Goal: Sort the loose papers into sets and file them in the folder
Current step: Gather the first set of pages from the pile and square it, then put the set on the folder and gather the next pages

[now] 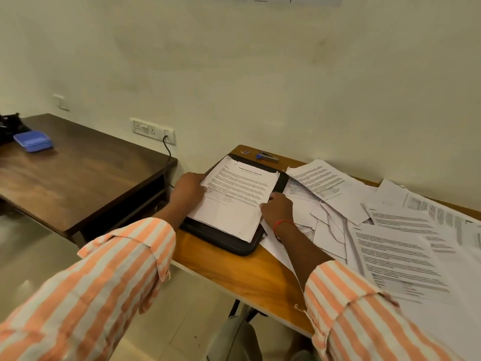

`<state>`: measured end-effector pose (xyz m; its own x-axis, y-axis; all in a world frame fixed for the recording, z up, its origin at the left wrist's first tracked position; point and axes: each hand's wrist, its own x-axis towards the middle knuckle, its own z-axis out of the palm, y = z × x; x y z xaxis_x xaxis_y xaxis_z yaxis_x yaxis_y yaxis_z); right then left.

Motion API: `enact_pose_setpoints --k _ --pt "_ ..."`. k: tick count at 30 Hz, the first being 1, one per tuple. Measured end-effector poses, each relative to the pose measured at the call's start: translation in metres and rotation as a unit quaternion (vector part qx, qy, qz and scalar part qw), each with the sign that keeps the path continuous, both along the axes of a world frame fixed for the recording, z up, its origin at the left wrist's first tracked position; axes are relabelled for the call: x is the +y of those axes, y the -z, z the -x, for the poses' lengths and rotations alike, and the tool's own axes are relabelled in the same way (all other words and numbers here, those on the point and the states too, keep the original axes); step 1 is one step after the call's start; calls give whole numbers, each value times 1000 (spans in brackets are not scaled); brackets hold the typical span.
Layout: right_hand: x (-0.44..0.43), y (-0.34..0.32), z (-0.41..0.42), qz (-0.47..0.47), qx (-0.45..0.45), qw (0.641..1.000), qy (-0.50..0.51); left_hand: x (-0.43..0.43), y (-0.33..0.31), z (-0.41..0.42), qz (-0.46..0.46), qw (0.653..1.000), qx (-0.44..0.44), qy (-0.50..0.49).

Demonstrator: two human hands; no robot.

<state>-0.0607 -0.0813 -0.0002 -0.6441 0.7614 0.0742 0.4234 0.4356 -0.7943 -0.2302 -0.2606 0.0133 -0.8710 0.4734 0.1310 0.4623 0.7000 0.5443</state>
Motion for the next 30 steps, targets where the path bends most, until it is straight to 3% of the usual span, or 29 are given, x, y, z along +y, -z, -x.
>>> enact_pose_setpoints --k 5,9,12,16,21,26,30 --pt "-1 1 -4 8 4 1000 -11 1 8 -7 78 989 128 -18" --pt "1 -6 -14 -8 17 999 -26 6 5 -19 160 952 258 -34" --pt "11 -14 -30 -42 15 999 -24 24 -7 -37 179 941 286 -27" --pt "46 -20 -76 -119 -41 992 2 67 -15 -78 79 967 238 46" --pt "100 -32 -161 -217 -149 957 122 140 -10 -157 -19 978 133 161" --pt "148 -33 -226 -183 -204 941 198 208 3 -227 -60 966 16 250" --pt "170 -19 -247 -124 -265 927 234 245 20 -256 5 971 27 237"
